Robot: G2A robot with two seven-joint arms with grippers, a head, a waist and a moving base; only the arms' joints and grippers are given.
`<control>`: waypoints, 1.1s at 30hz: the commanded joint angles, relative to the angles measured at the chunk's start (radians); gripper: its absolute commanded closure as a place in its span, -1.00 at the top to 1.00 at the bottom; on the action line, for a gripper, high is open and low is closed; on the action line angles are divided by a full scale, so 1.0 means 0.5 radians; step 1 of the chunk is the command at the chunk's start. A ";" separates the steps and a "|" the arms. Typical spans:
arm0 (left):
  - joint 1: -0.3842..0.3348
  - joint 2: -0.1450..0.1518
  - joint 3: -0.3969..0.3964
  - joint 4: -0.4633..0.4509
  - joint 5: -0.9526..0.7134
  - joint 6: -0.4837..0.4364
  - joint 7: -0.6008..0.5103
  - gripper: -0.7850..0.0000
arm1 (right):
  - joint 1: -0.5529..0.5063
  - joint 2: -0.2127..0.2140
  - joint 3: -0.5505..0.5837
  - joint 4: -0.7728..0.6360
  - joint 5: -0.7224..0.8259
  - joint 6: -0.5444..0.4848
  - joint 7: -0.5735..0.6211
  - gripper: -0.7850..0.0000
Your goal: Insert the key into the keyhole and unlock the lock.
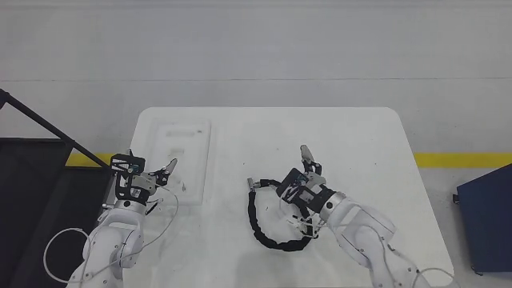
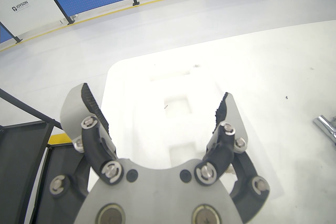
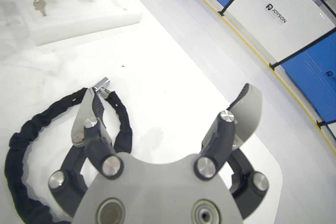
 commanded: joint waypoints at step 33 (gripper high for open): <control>0.000 0.000 0.000 0.000 0.000 0.000 0.000 1.00 | 0.427 -0.085 -0.446 0.101 0.331 -0.501 0.786 1.00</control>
